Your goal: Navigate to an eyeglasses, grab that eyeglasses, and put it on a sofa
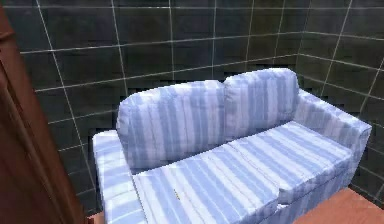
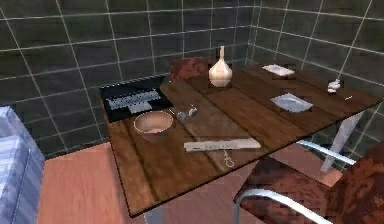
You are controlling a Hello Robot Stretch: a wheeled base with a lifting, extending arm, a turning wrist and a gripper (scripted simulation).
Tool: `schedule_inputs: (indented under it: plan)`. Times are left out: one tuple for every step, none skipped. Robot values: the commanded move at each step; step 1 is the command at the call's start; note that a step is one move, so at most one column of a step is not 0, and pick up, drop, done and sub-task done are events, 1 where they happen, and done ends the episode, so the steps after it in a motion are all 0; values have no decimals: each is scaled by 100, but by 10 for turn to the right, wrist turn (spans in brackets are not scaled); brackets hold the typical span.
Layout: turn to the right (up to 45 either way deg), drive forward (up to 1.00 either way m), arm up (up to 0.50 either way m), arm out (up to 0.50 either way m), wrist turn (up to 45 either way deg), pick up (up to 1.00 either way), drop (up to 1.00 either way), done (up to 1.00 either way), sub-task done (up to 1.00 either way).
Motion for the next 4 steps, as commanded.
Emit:
schedule_inputs:
  plan:
    - [450,0,0,0,0,0,0,0,0]
    - [450,0,0,0,0,0,0,0,0]
    - [270,0,0,0,0,0,0,0,0]
    - [0,40,0,0,0,0,0,0,0]
